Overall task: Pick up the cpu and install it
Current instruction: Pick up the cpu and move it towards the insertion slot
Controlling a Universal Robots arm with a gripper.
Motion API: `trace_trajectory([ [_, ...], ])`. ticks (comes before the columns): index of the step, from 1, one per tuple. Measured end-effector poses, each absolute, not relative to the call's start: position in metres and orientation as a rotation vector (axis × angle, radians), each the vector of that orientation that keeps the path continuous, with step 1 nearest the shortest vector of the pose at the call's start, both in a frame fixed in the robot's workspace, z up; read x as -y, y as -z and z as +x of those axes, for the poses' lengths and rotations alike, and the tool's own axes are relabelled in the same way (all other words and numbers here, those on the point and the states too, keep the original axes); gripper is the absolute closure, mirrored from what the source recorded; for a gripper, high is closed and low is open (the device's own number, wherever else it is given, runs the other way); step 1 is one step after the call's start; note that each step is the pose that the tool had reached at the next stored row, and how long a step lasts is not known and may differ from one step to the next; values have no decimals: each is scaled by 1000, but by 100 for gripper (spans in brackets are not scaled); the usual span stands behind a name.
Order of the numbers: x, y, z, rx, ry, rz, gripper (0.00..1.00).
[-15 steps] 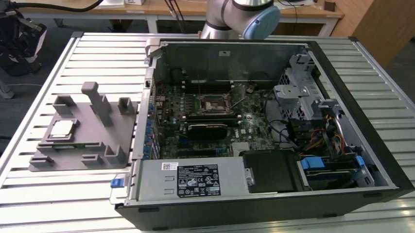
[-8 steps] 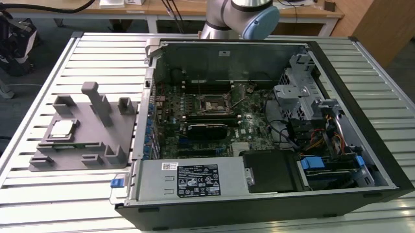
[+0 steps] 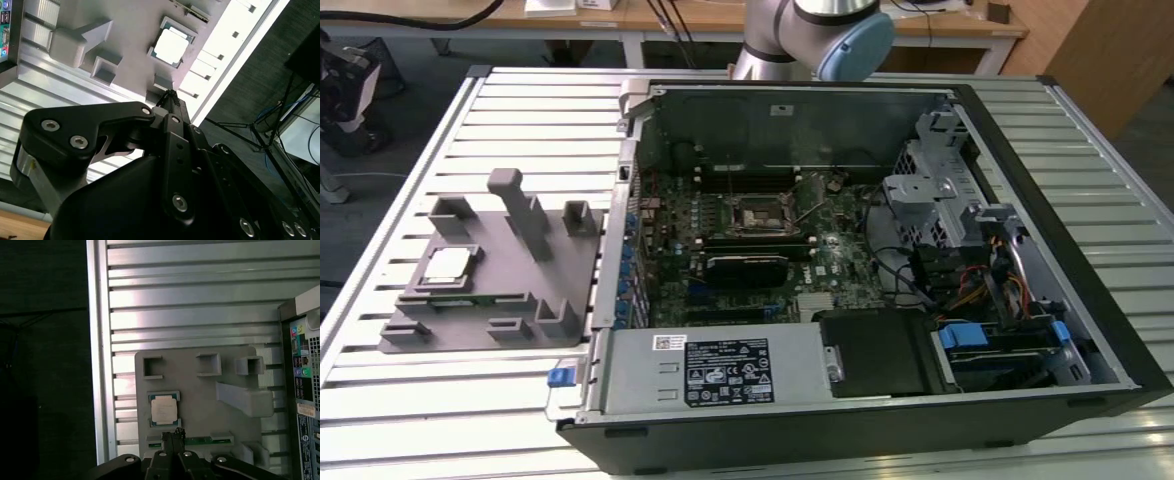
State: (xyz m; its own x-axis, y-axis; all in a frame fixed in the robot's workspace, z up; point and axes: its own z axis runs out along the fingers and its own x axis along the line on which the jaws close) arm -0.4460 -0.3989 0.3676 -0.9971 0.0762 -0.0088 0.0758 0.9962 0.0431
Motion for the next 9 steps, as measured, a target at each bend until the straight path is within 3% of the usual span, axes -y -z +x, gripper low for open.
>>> trace_trajectory([
  [9, 399, -360, -447, -3130, -67, 119, 89],
])
